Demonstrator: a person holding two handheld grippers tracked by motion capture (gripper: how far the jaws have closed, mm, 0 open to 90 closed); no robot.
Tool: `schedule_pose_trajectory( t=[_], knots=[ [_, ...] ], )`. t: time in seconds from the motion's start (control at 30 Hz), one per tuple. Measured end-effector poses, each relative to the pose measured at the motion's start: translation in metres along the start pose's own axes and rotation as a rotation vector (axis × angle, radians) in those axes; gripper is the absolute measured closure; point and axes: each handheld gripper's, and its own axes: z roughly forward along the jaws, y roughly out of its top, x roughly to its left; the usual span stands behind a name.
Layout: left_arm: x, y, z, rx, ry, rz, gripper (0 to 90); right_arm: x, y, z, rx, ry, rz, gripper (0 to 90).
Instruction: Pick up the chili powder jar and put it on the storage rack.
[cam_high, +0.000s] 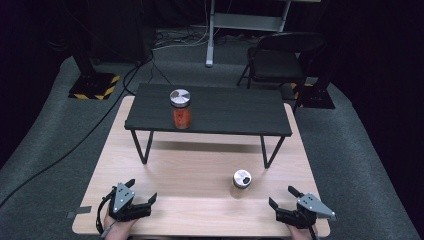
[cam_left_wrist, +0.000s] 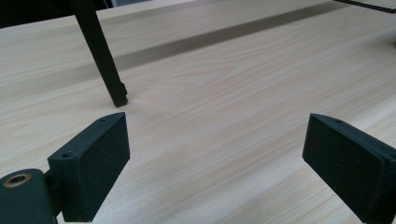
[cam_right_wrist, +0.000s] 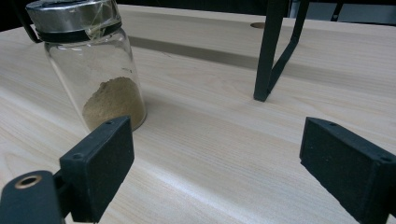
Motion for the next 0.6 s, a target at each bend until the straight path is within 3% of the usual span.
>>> schedule_pose_trajectory(
  t=[0.6],
  knots=[
    [-0.0003,-0.0001,0.0009,-0.003,-0.003,0.010,7.2,0.0008,0.0027,0.0017,0.015,0.002,-0.012,8.8]
  ],
)
